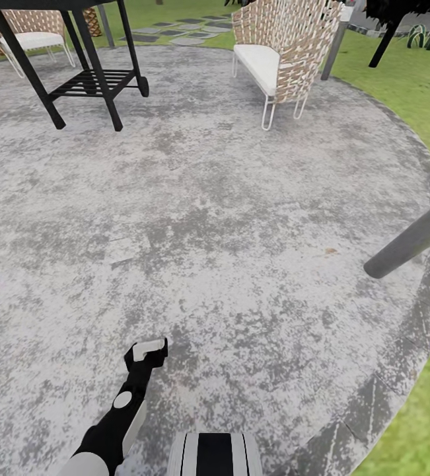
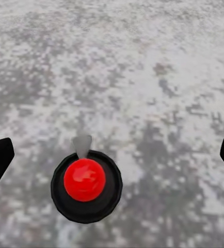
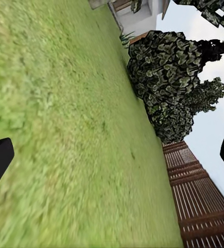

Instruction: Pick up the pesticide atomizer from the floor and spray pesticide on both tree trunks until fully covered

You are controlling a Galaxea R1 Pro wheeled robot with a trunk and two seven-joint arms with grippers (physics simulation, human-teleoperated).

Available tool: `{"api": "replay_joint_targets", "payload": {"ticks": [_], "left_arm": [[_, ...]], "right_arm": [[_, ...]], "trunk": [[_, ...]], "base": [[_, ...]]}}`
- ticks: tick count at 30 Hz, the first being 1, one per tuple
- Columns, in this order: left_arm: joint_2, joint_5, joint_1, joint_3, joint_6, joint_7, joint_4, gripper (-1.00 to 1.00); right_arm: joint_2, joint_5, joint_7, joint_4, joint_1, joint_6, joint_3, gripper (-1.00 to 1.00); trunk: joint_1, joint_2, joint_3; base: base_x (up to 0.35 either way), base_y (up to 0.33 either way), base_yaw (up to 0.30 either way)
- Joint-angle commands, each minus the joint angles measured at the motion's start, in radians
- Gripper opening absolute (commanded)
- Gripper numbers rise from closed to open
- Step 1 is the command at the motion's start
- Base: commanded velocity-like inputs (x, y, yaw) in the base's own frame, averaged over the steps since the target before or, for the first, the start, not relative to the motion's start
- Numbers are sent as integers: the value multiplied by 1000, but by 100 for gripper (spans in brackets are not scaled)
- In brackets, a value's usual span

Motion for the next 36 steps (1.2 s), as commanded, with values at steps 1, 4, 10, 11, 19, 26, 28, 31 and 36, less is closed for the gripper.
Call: {"api": "replay_joint_targets", "payload": {"ticks": [1,4,10,11,19,26,28,31,36], "left_arm": [[0,0,0,0,0,0,0,100],[0,0,0,0,0,0,0,100],[0,0,1,-6,-16,0,-14,100],[0,-1,1,-6,-24,0,-19,100],[1,-5,1,-11,-82,7,-46,100],[1,-7,1,-12,-85,58,-77,100],[2,-8,1,-12,-87,81,-83,100],[4,-8,1,-10,-90,99,-98,100],[5,-8,1,-4,-143,106,-121,100]], "right_arm": [[0,0,0,0,0,0,0,100],[0,0,0,0,0,0,0,100],[0,-1,0,0,0,0,0,100],[1,0,0,0,0,0,0,100],[1,-1,0,0,0,0,0,100],[2,-1,0,-1,0,-1,0,100],[3,-1,0,-1,0,0,0,100],[3,-1,0,-1,0,0,0,100],[3,0,0,-2,0,-1,0,100]], "trunk": [[0,0,0],[0,0,0],[0,0,0],[0,0,0],[0,0,0],[0,0,0],[0,0,0],[0,0,0],[0,0,0]], "base": [[0,-33,0],[0,-19,0],[0,-8,0],[0,-2,0],[0,-1,0],[0,0,0],[0,0,0],[0,0,0],[0,0,0]]}}
